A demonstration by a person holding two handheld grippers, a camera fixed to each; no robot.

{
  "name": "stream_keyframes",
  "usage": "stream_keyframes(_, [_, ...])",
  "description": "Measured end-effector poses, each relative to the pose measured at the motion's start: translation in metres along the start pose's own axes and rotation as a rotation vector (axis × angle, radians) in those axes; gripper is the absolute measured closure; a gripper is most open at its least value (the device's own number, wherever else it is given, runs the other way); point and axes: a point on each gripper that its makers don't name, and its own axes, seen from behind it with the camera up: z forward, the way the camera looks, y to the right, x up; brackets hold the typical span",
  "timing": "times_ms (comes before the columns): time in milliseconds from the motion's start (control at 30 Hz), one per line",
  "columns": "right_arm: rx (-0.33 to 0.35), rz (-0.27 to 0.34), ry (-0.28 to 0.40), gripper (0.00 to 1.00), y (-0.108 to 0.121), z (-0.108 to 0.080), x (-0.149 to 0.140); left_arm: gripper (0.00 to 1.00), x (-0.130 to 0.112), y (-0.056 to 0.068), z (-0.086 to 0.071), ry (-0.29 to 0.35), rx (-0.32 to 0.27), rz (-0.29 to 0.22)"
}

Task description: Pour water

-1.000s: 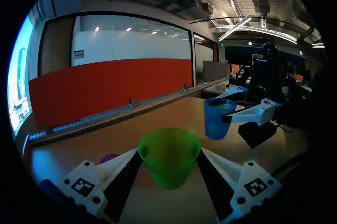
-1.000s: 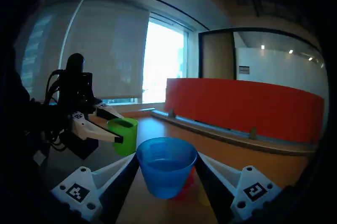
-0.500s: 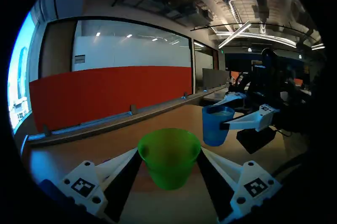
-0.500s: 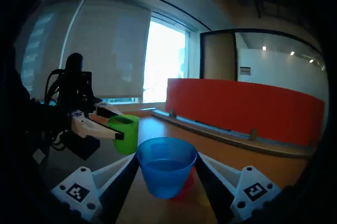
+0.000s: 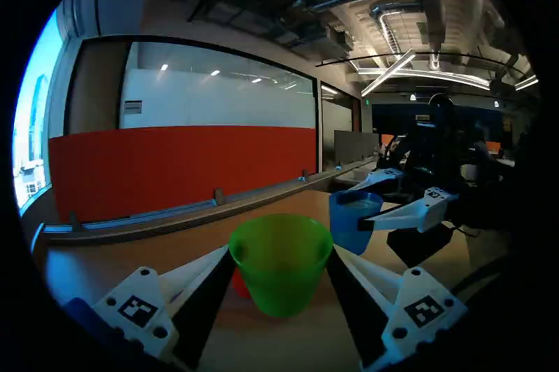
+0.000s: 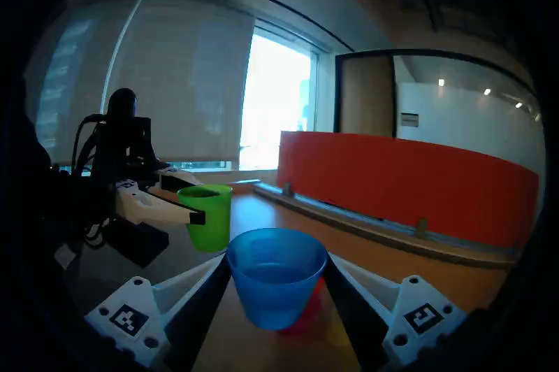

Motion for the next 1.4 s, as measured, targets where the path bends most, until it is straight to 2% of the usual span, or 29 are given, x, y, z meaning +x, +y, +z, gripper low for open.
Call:
stream_keyframes(500, [0.009, -0.016, -0.001, 0.09, 0.001, 0.001, 0.008, 0.13, 0.012, 0.005, 0.0, 0.046, -0.01, -0.003])
stream_keyframes(800, [0.016, -0.033, -0.015, 0.09, 0.0, 0.002, 0.009, 0.14, 0.007, 0.008, -0.001, 0.03, -0.022, 0.006])
stream_keyframes(1200, [0.038, -0.056, -0.025, 0.09, 0.001, 0.009, 0.02, 0.14, 0.003, 0.006, -0.002, 0.004, -0.028, 0.008])
stream_keyframes(1400, [0.055, -0.113, -0.039, 0.09, 0.002, 0.015, 0.028, 0.14, 0.0, 0.005, -0.002, -0.01, -0.034, 0.007])
